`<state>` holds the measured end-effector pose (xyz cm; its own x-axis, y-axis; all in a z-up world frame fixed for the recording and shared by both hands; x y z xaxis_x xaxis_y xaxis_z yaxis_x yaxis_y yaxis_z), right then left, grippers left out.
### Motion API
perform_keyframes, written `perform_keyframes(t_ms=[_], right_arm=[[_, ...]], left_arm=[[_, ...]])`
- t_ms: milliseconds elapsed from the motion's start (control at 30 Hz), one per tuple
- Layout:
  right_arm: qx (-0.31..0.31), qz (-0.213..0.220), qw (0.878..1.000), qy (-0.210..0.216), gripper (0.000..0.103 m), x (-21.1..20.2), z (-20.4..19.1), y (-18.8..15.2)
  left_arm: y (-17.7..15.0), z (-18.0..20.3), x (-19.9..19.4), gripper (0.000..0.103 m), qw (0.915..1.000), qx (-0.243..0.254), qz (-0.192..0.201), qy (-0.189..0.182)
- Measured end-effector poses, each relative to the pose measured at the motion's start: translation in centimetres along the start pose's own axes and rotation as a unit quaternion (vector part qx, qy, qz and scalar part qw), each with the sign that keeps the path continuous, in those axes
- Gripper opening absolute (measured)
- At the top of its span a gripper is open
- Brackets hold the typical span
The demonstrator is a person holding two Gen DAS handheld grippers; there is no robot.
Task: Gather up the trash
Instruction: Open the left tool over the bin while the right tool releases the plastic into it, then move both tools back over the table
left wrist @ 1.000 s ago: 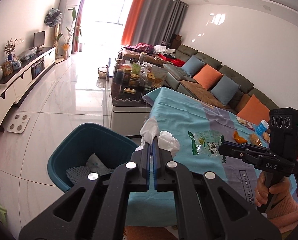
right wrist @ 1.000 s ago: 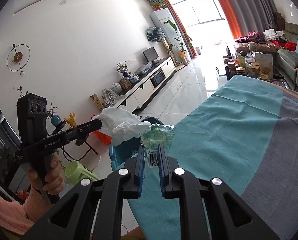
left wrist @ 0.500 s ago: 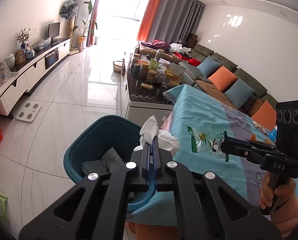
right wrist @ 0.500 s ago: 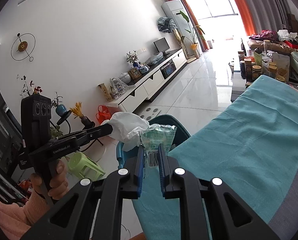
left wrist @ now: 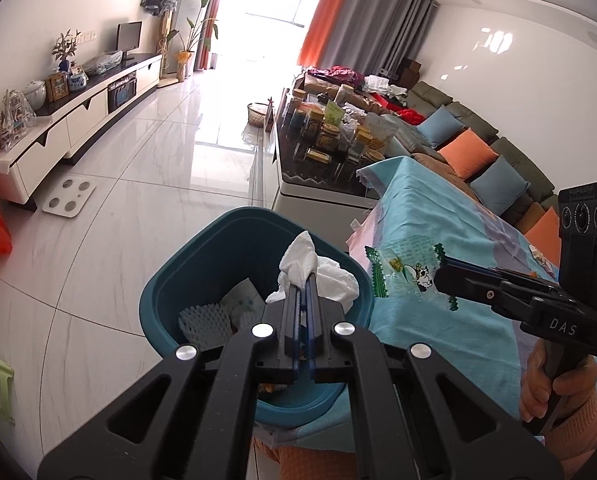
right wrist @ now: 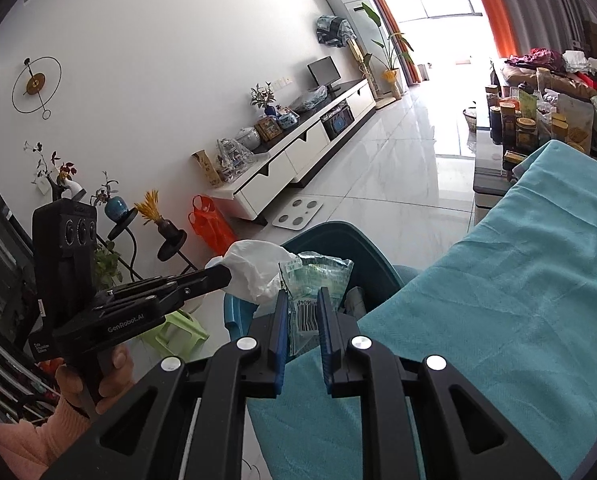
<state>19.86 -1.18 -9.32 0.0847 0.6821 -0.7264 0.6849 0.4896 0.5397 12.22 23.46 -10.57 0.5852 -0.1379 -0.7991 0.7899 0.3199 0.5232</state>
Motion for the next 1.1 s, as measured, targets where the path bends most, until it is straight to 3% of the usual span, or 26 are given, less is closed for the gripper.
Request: perform_keyframes(t_ms=[500, 733, 1000, 1100], right_arm=[[0.026, -0.034, 0.999, -0.011, 0.016, 4.2, 0.5, 1.2], [0.036, -0.034, 0.999, -0.012, 0.028, 4.5, 0.9, 1.6], [0.041, -0.025, 0.999, -0.007, 0.029, 3.4, 1.3, 1.2], [0.04, -0.017, 0.999, -0.007, 0.03, 2.3, 1.4, 0.7]], left_arm=[[0.4, -1.6, 4.4, 0.005, 0.9992, -0.022, -0.027, 0.022], [0.3, -1.7, 6.0, 0.026, 0.9987, -0.028, -0.035, 0.026], [0.0, -0.8, 5.9, 0.031, 0.9992, -0.021, -0.032, 0.015], [0.0, 0.3, 5.1, 0.039, 0.9997, -0.007, -0.02, 0.011]])
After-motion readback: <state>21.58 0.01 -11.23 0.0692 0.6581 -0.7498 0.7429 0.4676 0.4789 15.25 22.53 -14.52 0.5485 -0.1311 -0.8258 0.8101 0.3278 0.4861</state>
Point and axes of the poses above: each gripper's, at about its wrist camera, not at the fingertips, and x roughly the way its jaws point, z to its right, y to its top, the point moved 6 cm from there along x, roughly the way its jaws point, and after that the axes turned 13 degrees about -z, right-handed, at the moved point
